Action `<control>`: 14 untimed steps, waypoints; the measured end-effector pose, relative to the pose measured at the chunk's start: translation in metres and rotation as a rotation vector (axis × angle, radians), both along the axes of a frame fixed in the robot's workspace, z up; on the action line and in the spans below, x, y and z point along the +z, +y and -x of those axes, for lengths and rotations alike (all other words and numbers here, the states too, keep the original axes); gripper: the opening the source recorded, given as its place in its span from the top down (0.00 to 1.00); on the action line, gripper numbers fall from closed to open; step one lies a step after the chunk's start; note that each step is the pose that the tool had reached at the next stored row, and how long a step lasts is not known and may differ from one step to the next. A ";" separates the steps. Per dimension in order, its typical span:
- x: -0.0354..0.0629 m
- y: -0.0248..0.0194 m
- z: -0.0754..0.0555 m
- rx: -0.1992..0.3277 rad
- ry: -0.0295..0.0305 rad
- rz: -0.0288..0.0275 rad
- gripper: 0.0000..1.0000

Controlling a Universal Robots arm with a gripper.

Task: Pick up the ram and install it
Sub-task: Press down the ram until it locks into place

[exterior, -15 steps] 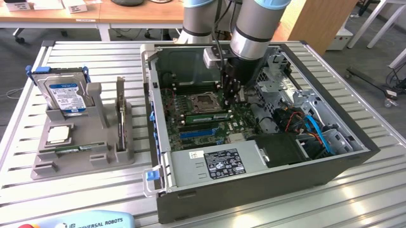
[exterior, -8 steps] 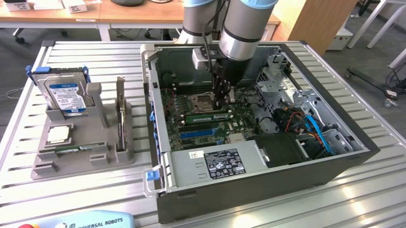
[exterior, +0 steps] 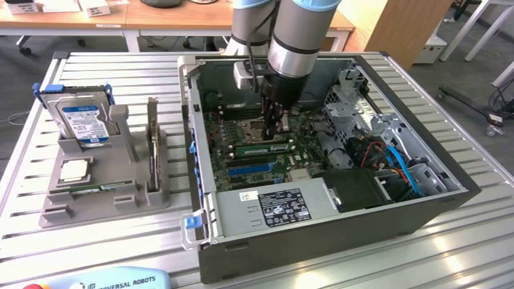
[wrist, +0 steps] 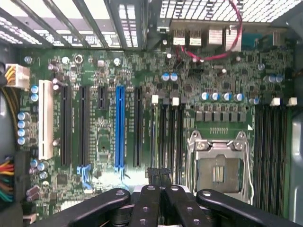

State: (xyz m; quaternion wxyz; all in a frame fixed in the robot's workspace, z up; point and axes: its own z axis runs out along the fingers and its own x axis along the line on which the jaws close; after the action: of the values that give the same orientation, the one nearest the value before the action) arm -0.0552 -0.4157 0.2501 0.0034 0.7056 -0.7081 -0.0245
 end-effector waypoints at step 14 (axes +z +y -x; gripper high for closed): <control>-0.0009 0.0000 0.019 0.000 0.0000 0.0000 0.90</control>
State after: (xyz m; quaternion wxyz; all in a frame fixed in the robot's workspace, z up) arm -0.0746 -0.4157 0.2493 0.0035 0.7057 -0.7081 -0.0245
